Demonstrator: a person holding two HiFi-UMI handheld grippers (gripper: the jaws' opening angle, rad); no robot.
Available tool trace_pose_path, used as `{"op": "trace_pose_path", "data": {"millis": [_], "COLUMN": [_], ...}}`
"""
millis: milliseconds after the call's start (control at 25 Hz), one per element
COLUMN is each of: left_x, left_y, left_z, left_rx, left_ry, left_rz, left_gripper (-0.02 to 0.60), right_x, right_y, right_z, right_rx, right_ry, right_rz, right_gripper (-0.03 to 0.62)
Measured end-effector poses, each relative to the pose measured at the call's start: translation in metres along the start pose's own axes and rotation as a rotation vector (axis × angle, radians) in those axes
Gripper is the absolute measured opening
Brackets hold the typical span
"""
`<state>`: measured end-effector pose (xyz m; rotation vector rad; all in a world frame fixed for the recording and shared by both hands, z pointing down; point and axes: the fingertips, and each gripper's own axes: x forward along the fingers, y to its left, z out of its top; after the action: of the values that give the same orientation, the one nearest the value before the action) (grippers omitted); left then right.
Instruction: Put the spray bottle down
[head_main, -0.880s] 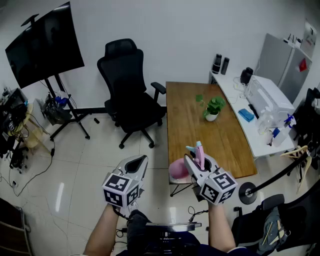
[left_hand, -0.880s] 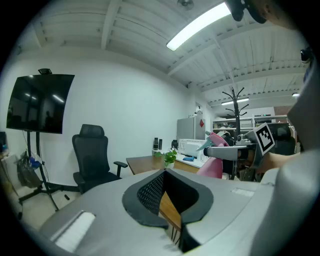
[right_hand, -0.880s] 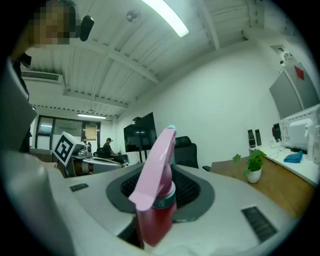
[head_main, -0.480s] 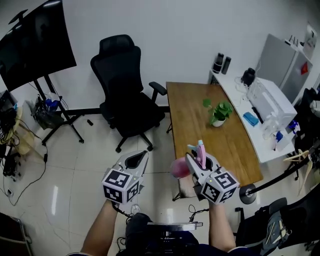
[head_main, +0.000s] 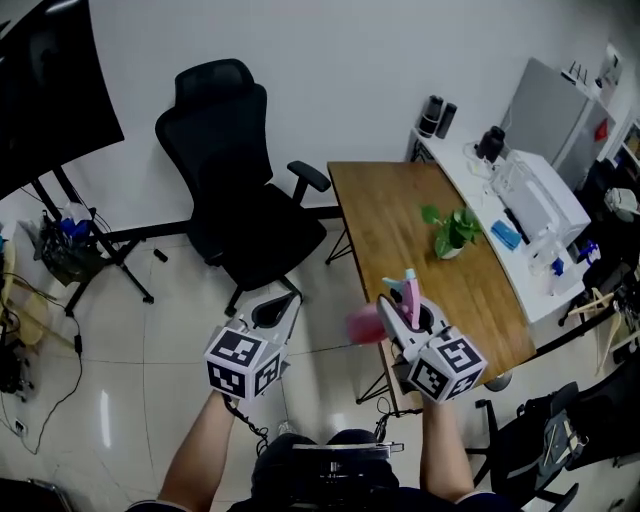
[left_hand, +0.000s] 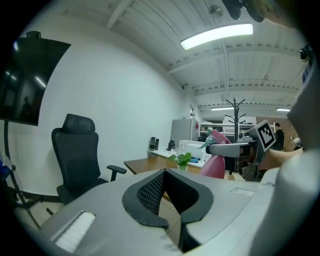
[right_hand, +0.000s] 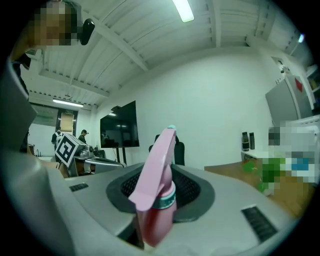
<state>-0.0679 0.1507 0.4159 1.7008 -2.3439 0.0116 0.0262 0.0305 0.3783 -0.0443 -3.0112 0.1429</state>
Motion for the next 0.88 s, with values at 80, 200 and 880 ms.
{"op": "trace_pose_path", "data": {"millis": [80, 200, 880], "left_x": [0.008, 0.024, 0.214], "left_y": [0.013, 0.028, 0.084], "left_z": [0.003, 0.005, 0.050], "left_rx": [-0.003, -0.007, 0.066], "left_ry": [0.005, 0.012, 0.058], "left_rz": [-0.018, -0.041, -0.138], "left_gripper": [0.006, 0.006, 0.006], "right_x": [0.014, 0.033, 0.148], "right_y": [-0.001, -0.008, -0.175], "right_z": [0.004, 0.006, 0.021], "right_rx": [0.000, 0.002, 0.036], "right_ry": [0.003, 0.007, -0.048], "right_rz": [-0.012, -0.029, -0.148], "right_gripper": [0.132, 0.132, 0.132]}}
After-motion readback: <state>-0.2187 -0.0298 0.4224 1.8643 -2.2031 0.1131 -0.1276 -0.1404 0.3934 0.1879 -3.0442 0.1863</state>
